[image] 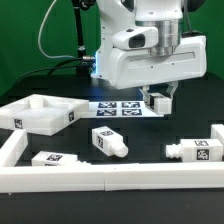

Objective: Assemble one leg

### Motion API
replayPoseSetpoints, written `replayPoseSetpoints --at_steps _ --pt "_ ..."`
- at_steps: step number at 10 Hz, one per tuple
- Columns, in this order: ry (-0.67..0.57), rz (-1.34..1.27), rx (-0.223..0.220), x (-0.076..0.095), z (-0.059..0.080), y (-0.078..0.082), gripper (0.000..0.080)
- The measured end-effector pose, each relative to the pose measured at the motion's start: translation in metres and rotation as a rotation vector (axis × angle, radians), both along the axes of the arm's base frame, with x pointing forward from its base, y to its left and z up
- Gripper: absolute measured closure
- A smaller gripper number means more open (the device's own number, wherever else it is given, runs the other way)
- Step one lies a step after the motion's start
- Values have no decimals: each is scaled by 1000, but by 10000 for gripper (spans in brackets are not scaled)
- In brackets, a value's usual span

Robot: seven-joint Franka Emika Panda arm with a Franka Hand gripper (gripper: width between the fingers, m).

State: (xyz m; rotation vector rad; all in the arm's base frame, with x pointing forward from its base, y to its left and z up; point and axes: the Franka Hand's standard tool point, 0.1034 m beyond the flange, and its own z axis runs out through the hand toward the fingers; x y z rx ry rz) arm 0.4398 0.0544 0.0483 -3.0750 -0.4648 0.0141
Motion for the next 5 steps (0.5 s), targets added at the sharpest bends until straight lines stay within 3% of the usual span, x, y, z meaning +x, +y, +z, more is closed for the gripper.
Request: replayPoseSetpoints --at_steps 1,4,5 --pt "-1 -45 2 -3 -3 2 515" --pt "40 -163 -1 -52 -32 8 515" --pt "52 -174 0 -54 -35 6 515"
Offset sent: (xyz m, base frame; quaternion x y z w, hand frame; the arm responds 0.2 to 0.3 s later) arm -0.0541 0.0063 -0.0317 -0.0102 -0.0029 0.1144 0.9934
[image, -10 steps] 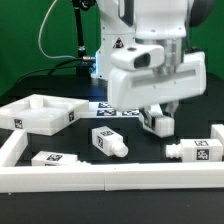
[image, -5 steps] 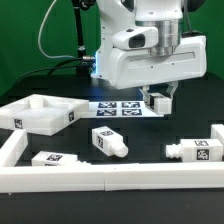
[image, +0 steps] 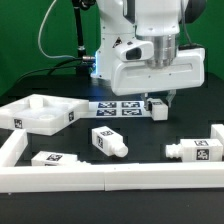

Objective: Assemble one leg

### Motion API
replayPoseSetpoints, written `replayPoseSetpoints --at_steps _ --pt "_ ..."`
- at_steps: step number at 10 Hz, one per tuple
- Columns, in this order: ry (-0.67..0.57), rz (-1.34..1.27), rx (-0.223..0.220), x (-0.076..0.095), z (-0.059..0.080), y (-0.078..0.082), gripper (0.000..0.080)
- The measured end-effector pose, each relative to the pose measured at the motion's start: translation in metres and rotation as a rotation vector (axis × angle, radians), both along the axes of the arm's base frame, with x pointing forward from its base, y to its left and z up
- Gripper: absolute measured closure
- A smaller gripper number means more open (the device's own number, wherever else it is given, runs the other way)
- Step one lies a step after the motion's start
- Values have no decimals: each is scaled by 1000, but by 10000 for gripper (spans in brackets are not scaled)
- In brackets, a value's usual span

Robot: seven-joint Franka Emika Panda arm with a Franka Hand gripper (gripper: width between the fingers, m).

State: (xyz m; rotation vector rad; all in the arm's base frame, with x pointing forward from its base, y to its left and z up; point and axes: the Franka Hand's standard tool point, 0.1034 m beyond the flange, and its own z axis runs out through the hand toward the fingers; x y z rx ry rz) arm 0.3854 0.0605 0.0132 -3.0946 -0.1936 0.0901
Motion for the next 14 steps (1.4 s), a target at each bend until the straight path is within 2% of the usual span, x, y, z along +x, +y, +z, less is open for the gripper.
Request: replayPoseSetpoints --at_steps 1,2,3,4,5,7,8,9,10,13,14 --pt "-5 1 1 3 1 0 515" --pt "-4 1 1 2 1 0 463" --pt "-3 1 1 2 1 0 463" --pt "21 15 0 2 4 -2 327" --pt "45 24 2 16 24 -6 185" --pt "47 86 11 46 50 -15 156" --pt "77 115 28 68 60 -31 156" --pt "77 120 32 82 66 -37 150" --pt "79 111 31 81 67 -31 150" --pt "83 121 32 80 61 -36 150" --pt "51 235 36 86 48 -54 150"
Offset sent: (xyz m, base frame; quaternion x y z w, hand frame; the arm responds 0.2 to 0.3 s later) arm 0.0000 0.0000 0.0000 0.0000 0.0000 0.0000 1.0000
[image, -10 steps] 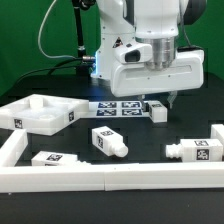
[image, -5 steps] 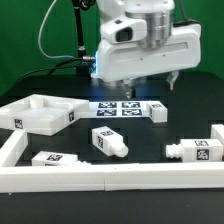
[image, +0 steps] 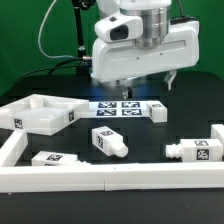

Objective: Assemble one leg

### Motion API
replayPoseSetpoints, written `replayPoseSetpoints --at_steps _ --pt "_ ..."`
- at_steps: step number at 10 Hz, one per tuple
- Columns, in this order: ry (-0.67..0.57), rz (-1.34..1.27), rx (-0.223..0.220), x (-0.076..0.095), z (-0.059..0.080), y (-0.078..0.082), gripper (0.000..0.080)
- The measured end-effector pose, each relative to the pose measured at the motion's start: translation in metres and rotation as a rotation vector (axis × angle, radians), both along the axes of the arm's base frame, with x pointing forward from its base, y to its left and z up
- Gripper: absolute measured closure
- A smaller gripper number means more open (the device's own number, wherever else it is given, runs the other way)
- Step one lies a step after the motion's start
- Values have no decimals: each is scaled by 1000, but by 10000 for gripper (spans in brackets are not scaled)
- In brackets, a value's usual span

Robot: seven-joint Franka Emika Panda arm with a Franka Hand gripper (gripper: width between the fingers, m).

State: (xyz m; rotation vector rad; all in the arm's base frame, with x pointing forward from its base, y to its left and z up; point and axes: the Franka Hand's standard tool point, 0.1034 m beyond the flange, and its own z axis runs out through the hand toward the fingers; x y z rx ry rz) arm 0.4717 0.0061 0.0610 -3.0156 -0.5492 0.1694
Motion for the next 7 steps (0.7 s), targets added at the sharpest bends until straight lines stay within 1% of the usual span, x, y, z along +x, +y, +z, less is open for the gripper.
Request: replayPoseSetpoints --at_steps 1,2,3,4,7 --pt "16 54 -2 13 -4 -27 150" --pt "1 89 -34 38 0 -47 150" --pt "-22 133 -42 48 -6 -56 150" --pt "-23 151 -40 47 -8 -59 150" --pt "-23 153 -40 47 -9 -58 150"
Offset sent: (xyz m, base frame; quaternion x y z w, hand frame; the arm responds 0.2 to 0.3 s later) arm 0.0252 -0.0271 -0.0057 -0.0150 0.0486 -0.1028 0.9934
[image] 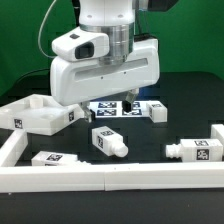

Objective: Assemble one leg

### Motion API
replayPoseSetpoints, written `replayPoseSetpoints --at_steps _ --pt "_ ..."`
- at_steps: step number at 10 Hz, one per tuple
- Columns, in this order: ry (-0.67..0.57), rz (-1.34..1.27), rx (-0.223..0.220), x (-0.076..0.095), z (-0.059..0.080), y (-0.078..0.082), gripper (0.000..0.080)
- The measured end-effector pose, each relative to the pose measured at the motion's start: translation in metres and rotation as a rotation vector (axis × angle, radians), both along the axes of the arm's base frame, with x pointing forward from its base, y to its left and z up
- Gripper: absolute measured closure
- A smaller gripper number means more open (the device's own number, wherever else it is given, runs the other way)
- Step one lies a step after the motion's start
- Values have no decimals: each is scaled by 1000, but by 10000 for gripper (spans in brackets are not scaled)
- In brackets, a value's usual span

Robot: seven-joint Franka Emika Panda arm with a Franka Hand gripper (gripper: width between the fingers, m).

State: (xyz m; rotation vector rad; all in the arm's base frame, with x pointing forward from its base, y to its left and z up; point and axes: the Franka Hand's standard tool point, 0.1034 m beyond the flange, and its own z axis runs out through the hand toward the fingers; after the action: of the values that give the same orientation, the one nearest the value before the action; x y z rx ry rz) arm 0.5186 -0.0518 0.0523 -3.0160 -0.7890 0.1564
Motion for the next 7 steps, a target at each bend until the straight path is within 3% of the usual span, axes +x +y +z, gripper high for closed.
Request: replayPoseSetpoints --at_steps 1,2,3,5,6,7 --pt "-1 34 2 3 -5 -5 150" --pt "-6 58 0 15 -20 -16 150" --pt "-6 48 0 19 -31 -15 150" --pt "-26 32 5 13 -38 -14 150" --pt "-27 32 5 14 -37 -14 253" --pt "-27 32 5 14 -37 -14 405"
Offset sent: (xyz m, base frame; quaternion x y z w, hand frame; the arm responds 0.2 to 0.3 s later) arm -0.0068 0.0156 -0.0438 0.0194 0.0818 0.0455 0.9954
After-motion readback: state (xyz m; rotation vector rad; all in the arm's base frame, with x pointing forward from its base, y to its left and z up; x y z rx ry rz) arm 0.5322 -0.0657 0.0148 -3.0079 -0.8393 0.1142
